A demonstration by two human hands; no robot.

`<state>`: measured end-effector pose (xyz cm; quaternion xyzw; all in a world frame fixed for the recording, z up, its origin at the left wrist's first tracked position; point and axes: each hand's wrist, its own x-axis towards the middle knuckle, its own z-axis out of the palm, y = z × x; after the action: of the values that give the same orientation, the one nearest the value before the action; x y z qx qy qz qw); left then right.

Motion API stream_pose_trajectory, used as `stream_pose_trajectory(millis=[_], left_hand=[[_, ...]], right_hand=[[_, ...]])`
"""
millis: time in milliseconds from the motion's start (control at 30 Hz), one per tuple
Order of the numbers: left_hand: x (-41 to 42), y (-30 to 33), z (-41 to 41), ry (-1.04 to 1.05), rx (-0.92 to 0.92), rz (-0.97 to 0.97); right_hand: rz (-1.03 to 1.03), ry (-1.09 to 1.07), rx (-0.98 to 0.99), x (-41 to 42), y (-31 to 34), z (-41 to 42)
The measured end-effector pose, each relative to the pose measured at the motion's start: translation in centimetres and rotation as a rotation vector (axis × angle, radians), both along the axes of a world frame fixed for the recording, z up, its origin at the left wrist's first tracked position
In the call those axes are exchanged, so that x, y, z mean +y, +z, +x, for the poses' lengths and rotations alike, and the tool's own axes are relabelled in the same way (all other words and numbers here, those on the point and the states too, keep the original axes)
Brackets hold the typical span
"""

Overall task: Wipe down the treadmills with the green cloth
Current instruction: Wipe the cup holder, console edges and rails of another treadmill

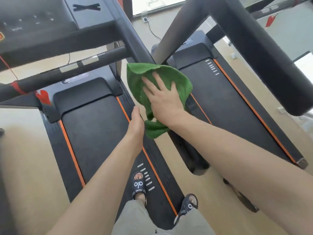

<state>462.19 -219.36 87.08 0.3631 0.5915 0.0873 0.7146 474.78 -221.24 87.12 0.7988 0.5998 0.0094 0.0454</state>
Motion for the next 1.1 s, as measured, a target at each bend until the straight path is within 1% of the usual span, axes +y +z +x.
stream_pose_trajectory(millis=[33,67,100,133,200,233,333,367,433,533,600,633,700,733,767,867,900,933,1000,1067,1100], left_hand=[[-0.5,0.0,0.5,0.029,-0.032,-0.004],[-0.8,0.3,0.7,0.058,-0.058,-0.02],[-1.2,0.8,1.3,0.022,-0.053,0.006],[-2.0,1.4,1.8,-0.013,-0.088,-0.005],[-3.4,1.7,3.0,-0.012,-0.145,-0.031],[-3.7,1.4,3.5,-0.007,-0.172,-0.02],[-4.3,-2.7,5.6,0.043,-0.199,-0.02],[-4.3,-4.3,6.2,0.067,-0.182,-0.005],[-4.2,-4.8,6.9,0.101,-0.167,0.005],[-4.8,-0.4,6.6,0.124,-0.118,0.037],[-5.0,0.0,6.5,0.165,-0.123,0.068],[-5.5,-0.1,6.4,0.169,-0.134,0.081],[-5.8,-1.8,6.3,0.178,-0.108,0.108],[-6.2,-2.3,6.3,0.183,-0.074,0.123],[-6.6,-2.5,6.5,0.187,-0.039,0.132],[-9.2,0.1,7.1,0.162,0.071,0.203],[-9.8,0.3,7.2,0.17,0.109,0.232],[-10.5,0.3,7.3,0.178,0.151,0.253],[-11.8,0.7,7.7,0.182,0.218,0.324],[-13.2,1.1,8.1,0.17,0.275,0.385],[-13.8,1.2,8.4,0.16,0.299,0.424]], right_hand=[[0.066,-0.074,0.124,-1.4,1.1,0.1],[0.082,-0.185,0.284,-2.7,2.6,0.0],[0.118,-0.283,0.398,-4.1,3.2,0.3],[0.099,-0.4,0.525,-5.3,3.6,0.7],[-0.053,-0.592,0.805,-6.6,3.5,2.2],[-0.077,-0.655,0.979,-6.9,3.0,3.0],[-0.03,-0.736,1.697,-8.7,0.6,4.7],[-0.018,-0.742,1.845,-9.3,-0.5,5.1],[-0.022,-0.774,1.94,-10.1,-2.3,5.8],[-0.068,-0.855,1.994,-10.9,-2.9,5.1],[-0.065,-0.913,1.992,-11.9,-3.2,4.7],[-0.085,-0.927,2.033,-13.1,-3.2,4.5],[-0.232,-0.933,2.178,-15.2,-2.9,4.2],[-0.299,-0.935,2.186,-16.1,-2.7,4.1],[-0.302,-0.978,2.148,-17.2,-3.0,4.2],[-0.25,-1.126,2.11,-20.2,-4.1,3.6],[-0.205,-1.188,2.135,-21.1,-4.7,3.2],[-0.181,-1.214,2.203,-22.1,-5.1,2.5],[-0.166,-1.264,2.284,-23.6,-5.4,1.3],[-0.06,-1.371,2.26,-24.3,-5.5,0.6],[-0.022,-1.392,2.236,-24.3,-5.2,0.4]])
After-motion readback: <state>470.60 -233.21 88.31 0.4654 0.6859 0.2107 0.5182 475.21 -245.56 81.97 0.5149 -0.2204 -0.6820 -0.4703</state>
